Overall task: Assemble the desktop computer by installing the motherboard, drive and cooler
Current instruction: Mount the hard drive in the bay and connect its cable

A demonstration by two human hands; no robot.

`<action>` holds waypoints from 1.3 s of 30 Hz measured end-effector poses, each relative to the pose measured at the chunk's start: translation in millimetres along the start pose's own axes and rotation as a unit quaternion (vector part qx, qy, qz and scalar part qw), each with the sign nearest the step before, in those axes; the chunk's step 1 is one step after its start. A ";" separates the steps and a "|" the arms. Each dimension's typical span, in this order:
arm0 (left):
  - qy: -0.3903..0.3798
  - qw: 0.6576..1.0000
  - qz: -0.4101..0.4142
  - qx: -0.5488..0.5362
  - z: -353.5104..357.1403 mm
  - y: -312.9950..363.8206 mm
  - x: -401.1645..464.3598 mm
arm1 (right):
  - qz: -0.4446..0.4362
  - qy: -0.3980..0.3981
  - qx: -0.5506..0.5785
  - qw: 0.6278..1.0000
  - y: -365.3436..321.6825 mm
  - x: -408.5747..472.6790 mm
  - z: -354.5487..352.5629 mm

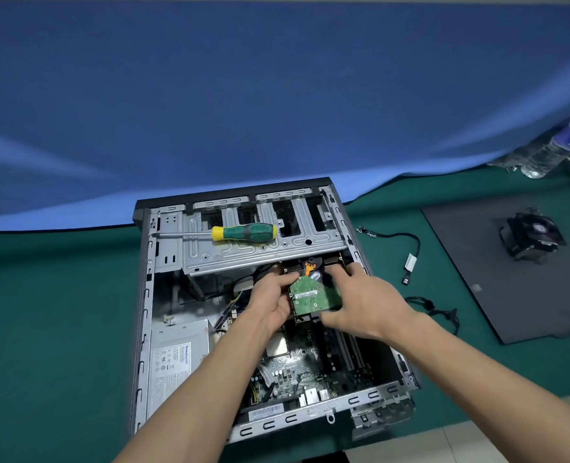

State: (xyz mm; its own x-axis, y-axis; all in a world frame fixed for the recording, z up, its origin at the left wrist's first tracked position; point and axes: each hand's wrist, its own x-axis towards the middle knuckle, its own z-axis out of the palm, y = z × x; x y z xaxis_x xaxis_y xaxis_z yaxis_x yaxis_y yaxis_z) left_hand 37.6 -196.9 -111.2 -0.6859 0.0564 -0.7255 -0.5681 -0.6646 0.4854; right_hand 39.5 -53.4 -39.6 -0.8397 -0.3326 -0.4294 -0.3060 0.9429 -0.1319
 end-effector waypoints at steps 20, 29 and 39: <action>0.046 0.998 0.017 -0.041 10.6 2.4 9.4 | -0.022 0.108 -0.087 0.990 27.3 13.3 8.3; 0.068 0.997 0.033 0.024 19.5 -11.9 10.2 | 0.064 0.082 -0.008 0.995 38.4 31.4 20.4; 0.160 0.986 -0.002 -0.043 43.7 -4.6 3.8 | 0.043 0.109 -0.003 0.993 48.7 42.0 13.9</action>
State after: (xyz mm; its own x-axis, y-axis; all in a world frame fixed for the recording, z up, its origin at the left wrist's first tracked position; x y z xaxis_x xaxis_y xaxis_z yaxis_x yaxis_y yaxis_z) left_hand 17.8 -161.1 -94.8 -0.4982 -0.1701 -0.8502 -0.5203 -0.7257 0.4501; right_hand -4.4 -21.2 -76.4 -0.9399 -0.2477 -0.2349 -0.2306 0.9681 -0.0980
